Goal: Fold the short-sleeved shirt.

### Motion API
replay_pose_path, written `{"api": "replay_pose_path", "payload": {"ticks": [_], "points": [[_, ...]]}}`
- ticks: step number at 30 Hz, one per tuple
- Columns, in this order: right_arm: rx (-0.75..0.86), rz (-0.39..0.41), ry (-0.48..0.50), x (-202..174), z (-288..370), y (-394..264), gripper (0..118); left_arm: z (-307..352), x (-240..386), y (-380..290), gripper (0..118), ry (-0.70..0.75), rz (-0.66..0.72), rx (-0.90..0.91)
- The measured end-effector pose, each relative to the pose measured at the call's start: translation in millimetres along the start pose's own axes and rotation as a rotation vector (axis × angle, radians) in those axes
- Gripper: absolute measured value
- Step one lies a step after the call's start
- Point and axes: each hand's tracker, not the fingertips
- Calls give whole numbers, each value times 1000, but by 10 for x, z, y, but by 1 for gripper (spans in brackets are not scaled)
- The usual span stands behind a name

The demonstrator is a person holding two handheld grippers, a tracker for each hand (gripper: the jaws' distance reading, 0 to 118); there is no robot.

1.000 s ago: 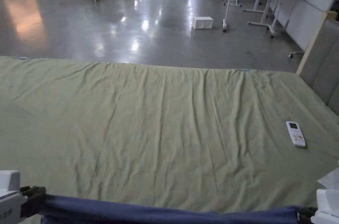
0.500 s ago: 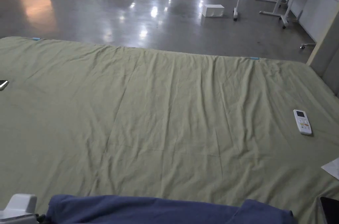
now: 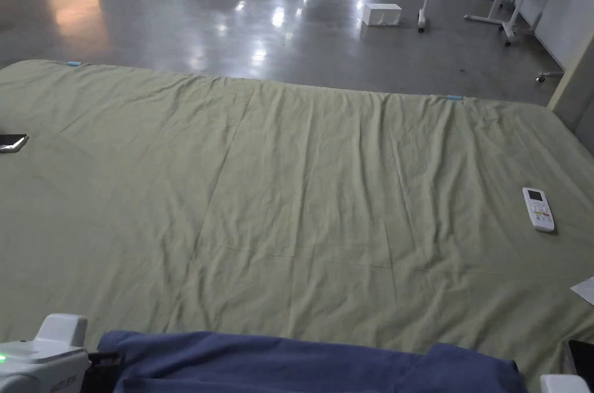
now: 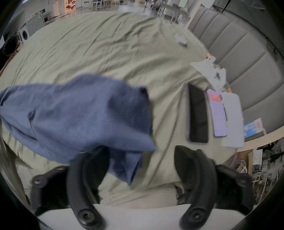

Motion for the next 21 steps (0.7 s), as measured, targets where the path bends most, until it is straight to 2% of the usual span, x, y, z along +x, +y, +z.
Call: {"api": "replay_pose_path", "payload": {"ticks": [4, 6, 9, 12, 14, 16, 18, 19, 20, 21], "points": [[214, -77, 13, -6, 359, 265, 88, 211, 186, 272, 70, -18, -5, 163], [338, -104, 29, -77, 503, 390, 93, 289, 315, 389, 70, -28, -13, 242], [498, -108, 21, -267, 670, 557, 95, 409, 560, 561, 70, -4, -33, 370], [650, -154, 18, -468, 783, 685, 95, 553, 802, 695, 70, 31, -46, 502], [747, -194, 5, -622, 864, 757, 95, 676, 943, 761, 69, 51, -16, 595], [825, -191, 3, -747, 939, 809, 94, 774, 1038, 806, 67, 63, 8, 665], [897, -171, -5, -866, 1022, 877, 87, 868, 1125, 838, 54, 84, 22, 722], [940, -148, -1, -911, 1073, 917, 80, 908, 1163, 860, 43, 90, 18, 751], [913, -194, 39, -944, 1062, 922, 67, 936, 1198, 875, 26, 100, 12, 766], [950, -187, 26, -968, 1099, 944, 52, 953, 1229, 886, 19, 116, 2, 767]]}}
